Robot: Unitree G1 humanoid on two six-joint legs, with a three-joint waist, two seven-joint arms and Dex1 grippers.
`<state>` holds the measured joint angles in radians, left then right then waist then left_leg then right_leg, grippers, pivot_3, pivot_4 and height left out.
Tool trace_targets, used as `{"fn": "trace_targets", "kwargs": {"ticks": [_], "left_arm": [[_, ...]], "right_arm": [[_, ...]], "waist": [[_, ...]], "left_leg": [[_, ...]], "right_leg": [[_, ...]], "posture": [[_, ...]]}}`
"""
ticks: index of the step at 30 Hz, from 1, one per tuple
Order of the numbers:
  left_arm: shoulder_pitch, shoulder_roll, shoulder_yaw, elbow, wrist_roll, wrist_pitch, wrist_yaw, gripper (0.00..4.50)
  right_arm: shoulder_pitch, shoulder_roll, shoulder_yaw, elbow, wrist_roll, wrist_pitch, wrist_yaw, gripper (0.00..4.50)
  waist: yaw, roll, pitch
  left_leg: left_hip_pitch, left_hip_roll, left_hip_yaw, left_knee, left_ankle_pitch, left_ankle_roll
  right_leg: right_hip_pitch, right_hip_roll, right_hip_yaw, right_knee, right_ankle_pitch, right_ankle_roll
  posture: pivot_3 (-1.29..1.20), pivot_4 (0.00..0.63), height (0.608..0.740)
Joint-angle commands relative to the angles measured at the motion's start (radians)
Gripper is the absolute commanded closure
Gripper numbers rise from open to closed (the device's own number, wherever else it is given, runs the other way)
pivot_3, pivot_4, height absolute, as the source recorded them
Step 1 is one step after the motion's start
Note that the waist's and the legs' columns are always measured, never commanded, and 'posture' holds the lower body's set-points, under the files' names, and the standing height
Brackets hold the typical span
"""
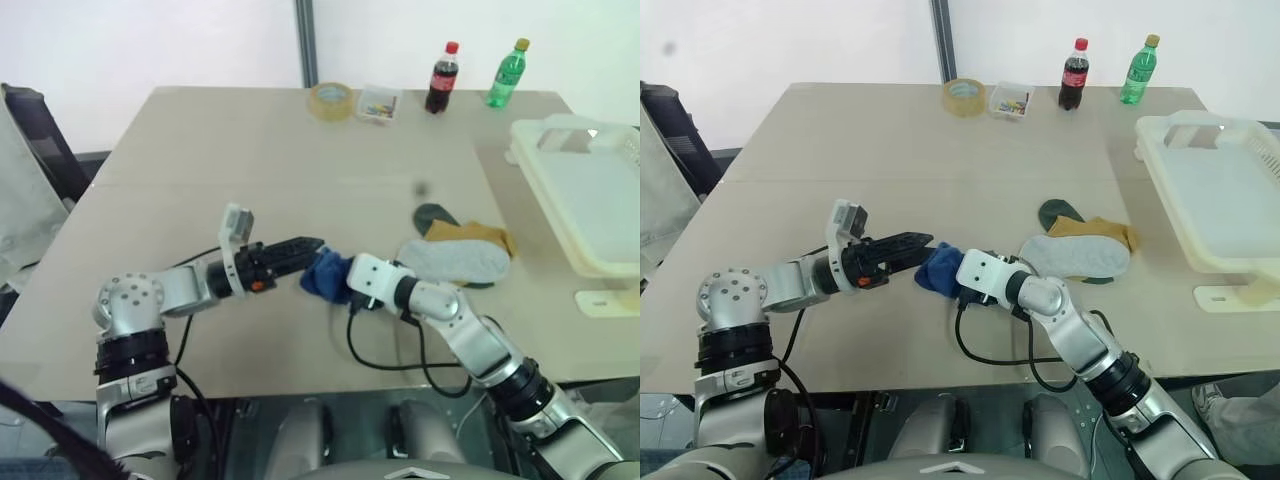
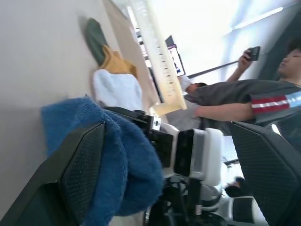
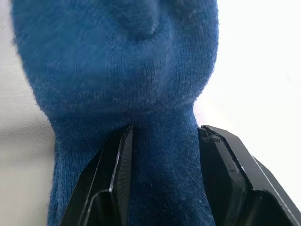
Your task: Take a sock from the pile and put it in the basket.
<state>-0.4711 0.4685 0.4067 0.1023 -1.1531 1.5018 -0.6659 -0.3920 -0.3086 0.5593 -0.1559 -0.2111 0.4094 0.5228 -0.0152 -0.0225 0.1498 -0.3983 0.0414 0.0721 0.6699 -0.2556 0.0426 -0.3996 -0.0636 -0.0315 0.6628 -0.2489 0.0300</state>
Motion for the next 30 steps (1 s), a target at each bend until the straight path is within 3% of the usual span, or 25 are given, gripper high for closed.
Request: {"fn": "trace_targets", "kwargs": {"ticks": [1, 4, 10, 13, 16, 18, 25, 30], "left_arm": [[-0.006, -0.035, 0.025, -0.027, -0.05, 0.014, 0.044, 0.03], [-0.008, -0.059, 0.024, -0.03, -0.061, 0.01, 0.069, 0.03], [-0.01, -0.089, 0.011, -0.019, -0.048, -0.02, 0.09, 0.03], [-0.033, -0.134, 0.006, 0.007, -0.037, -0.049, 0.115, 0.03], [-0.042, -0.163, -0.007, 0.011, -0.037, -0.056, 0.123, 0.03], [-0.052, -0.18, -0.016, 0.016, -0.036, -0.064, 0.132, 0.03], [-0.061, -0.205, -0.04, 0.031, -0.026, -0.08, 0.135, 0.03], [-0.051, -0.136, -0.011, 0.042, -0.01, -0.092, 0.125, 0.03]], "right_arm": [[0.004, -0.01, -0.006, 0.047, -0.039, 0.03, -0.002, 2.28], [0.001, -0.034, -0.039, -0.016, -0.029, 0.086, 0.03, 2.28], [-0.018, -0.125, -0.124, -0.223, 0.057, 0.368, 0.168, 2.28], [-0.056, -0.215, -0.189, -0.333, 0.15, 0.54, 0.276, 2.28], [-0.094, -0.237, -0.26, -0.402, 0.254, 0.669, 0.322, 2.28], [-0.111, -0.256, -0.303, -0.439, 0.31, 0.732, 0.341, 2.28], [-0.092, -0.342, -0.36, -0.448, 0.37, 0.758, 0.299, 2.28], [-0.07, -0.254, -0.288, -0.432, 0.369, 0.692, 0.199, 2.28]], "waist": [[0.0, 0.0, 0.0], [0.002, 0.0, 0.0], [0.007, -0.001, 0.002], [0.009, 0.0, 0.002], [0.009, -0.001, 0.003], [0.005, 0.0, 0.003], [0.006, -0.001, 0.005], [-0.001, -0.002, 0.006]], "left_leg": [[0.0, 0.0, 0.0, 0.0, 0.0, 0.0], [0.0, 0.0, 0.0, 0.0, 0.0, 0.0], [-0.003, -0.003, -0.002, 0.0, 0.0, -0.001], [-0.007, -0.004, -0.002, -0.001, 0.0, -0.001], [-0.018, -0.004, -0.003, 0.001, 0.001, -0.001], [-0.018, -0.004, -0.004, 0.0, 0.001, -0.001], [-0.019, -0.004, -0.003, -0.001, -0.002, 0.004], [-0.018, -0.003, -0.003, -0.001, -0.002, 0.003]], "right_leg": [[0.0, 0.0, 0.0, 0.0, 0.0, 0.0], [0.0, -0.001, 0.0, 0.0, -0.001, -0.001], [0.0, -0.006, -0.003, -0.002, -0.001, -0.002], [-0.003, -0.007, -0.003, -0.003, -0.001, -0.003], [-0.014, -0.007, -0.005, -0.002, 0.001, 0.0], [-0.014, -0.006, -0.005, -0.003, 0.0, 0.0], [-0.014, -0.005, -0.006, -0.005, 0.0, 0.0], [-0.014, 0.0, -0.006, -0.004, 0.0, 0.0]], "posture": [[0.0, 0.15, 0.735], [0.0, 0.15, 0.735], [0.0, 0.15, 0.735], [0.0, 0.15, 0.735], [0.0, 0.15, 0.735], [0.0, 0.15, 0.735], [0.0, 0.15, 0.735], [0.0, 0.15, 0.735]]}}
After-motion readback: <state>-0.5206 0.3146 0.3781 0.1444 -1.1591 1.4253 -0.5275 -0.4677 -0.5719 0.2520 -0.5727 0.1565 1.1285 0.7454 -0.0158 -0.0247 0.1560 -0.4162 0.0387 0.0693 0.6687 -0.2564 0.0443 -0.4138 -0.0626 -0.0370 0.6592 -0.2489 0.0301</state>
